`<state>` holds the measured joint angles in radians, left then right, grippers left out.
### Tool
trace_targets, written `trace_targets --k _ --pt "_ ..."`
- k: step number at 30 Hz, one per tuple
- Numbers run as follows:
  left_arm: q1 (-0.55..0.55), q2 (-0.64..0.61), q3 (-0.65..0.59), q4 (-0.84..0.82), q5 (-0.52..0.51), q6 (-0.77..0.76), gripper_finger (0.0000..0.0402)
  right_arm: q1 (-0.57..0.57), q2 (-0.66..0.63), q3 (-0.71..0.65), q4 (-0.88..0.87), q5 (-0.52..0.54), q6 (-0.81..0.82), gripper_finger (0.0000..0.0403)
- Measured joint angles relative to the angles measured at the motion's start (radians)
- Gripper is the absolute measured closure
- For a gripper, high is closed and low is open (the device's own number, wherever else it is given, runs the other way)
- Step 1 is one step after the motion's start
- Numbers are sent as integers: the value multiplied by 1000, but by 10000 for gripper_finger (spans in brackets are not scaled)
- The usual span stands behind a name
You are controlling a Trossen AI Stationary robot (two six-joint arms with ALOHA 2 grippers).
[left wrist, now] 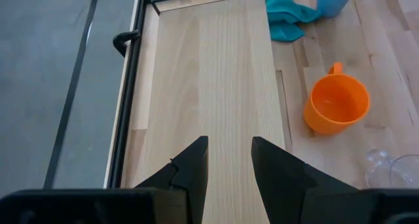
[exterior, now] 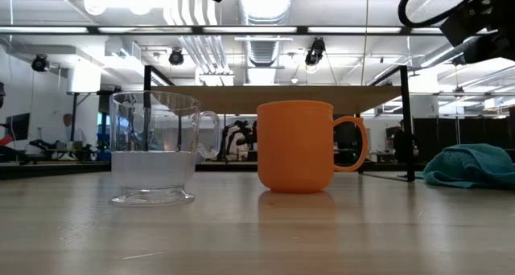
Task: Stack small to large cups/mugs on shelf
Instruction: Put the blue cup onto the shelf
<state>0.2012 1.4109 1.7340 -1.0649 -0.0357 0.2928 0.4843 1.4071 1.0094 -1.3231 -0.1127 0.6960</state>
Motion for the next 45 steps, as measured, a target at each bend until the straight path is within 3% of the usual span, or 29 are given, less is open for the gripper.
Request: trace_targets --k 26,36,45 --pt "0 0 0 1 0 0 297 0 1 1 29 11 7 336" --pt "0 0 0 1 0 0 297 0 2 1 36 13 11 391" --pt "0 0 0 1 0 -1 297 0 2 1 55 37 49 394"
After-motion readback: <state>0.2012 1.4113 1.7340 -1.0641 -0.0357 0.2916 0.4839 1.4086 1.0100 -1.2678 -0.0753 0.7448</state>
